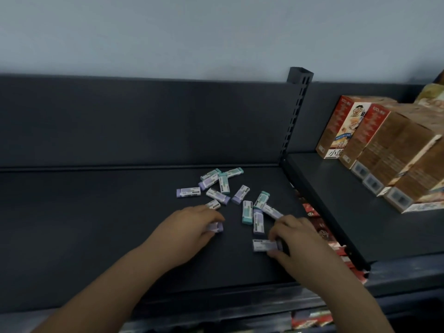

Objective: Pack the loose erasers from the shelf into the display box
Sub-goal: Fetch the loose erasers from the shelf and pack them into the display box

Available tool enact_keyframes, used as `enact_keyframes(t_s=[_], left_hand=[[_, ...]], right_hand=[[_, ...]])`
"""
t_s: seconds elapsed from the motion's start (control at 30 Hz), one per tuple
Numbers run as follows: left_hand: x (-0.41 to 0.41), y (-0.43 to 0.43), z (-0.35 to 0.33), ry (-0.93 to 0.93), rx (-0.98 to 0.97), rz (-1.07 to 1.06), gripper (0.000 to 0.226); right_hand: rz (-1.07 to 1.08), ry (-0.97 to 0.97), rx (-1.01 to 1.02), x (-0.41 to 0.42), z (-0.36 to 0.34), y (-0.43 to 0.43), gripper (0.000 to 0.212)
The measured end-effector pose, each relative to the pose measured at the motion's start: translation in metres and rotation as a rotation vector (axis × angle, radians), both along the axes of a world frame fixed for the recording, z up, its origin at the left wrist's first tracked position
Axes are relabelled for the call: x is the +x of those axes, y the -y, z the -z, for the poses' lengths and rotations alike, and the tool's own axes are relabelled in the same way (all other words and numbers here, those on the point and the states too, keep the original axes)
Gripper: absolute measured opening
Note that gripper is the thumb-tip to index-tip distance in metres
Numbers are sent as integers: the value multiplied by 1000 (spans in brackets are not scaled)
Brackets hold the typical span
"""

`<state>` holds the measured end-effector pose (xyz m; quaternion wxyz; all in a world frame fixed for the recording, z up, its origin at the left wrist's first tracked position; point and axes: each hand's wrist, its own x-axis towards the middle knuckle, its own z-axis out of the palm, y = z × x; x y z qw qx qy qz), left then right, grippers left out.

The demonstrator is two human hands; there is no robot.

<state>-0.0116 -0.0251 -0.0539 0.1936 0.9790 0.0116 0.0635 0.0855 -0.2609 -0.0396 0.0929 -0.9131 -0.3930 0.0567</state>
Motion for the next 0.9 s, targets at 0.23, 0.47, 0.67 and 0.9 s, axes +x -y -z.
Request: enact_keyframes(t_s=[0.23, 0.47, 0.67, 0.9], left_hand=[[-30, -16, -5, 124, -199, -61, 28], [-98, -60, -18, 250, -340, -223, 39], [-169, -122, -25, 304, -338, -337, 35], [-262, -209, -30, 279, -378, -393, 28]], right_hand=[[-138, -18, 78, -8, -18, -28, 17], [-310, 68, 245, -37, -20, -102, 35], [-478, 22, 356, -91, -25, -184, 29], [-512, 19, 384, -168, -22, -285, 30]])
